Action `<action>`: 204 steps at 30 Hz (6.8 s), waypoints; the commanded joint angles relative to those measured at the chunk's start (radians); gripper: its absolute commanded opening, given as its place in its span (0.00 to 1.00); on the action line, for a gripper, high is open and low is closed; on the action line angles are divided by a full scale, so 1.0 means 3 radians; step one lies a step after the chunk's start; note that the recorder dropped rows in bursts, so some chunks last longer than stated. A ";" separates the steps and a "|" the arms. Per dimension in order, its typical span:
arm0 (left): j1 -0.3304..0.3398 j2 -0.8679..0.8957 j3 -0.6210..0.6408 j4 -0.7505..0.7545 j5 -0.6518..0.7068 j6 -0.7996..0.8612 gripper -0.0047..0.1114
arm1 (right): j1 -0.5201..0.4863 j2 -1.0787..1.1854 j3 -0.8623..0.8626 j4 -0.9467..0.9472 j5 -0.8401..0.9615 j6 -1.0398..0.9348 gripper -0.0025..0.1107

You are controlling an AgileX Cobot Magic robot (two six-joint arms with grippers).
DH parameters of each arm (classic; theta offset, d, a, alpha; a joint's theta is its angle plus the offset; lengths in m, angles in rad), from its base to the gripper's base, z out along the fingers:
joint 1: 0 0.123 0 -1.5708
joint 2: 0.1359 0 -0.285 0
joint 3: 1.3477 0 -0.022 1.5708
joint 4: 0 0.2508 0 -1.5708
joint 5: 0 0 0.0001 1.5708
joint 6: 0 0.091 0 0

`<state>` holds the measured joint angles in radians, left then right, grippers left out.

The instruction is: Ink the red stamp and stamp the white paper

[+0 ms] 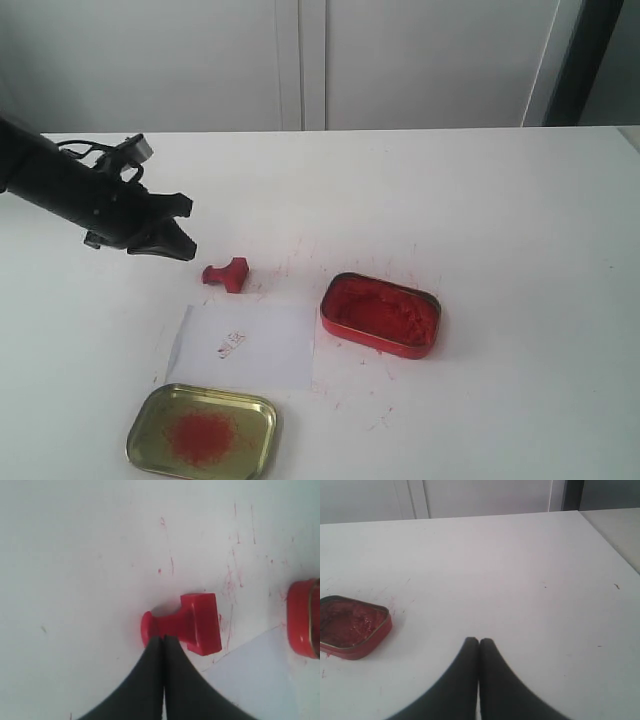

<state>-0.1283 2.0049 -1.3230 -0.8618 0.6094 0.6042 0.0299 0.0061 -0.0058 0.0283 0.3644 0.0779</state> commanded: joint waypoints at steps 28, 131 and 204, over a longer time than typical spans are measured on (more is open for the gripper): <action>-0.0353 -0.1179 0.0654 0.2673 -0.0368 -0.2165 0.04 | -0.0006 -0.0020 0.0019 0.0005 -0.0048 0.0017 0.02; 0.0079 -0.5637 0.1752 0.2778 0.1067 -0.2174 0.04 | -0.0006 -0.0020 0.0019 0.0005 -0.0048 0.0017 0.02; 0.0086 -0.6683 0.4410 0.2786 -0.1025 -0.2175 0.04 | -0.0006 -0.0020 0.0019 0.0005 -0.0048 0.0017 0.02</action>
<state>-0.1052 0.0040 -0.0109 -0.0110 0.3067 -0.0476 0.0299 0.0061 -0.0058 0.0283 0.3644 0.0818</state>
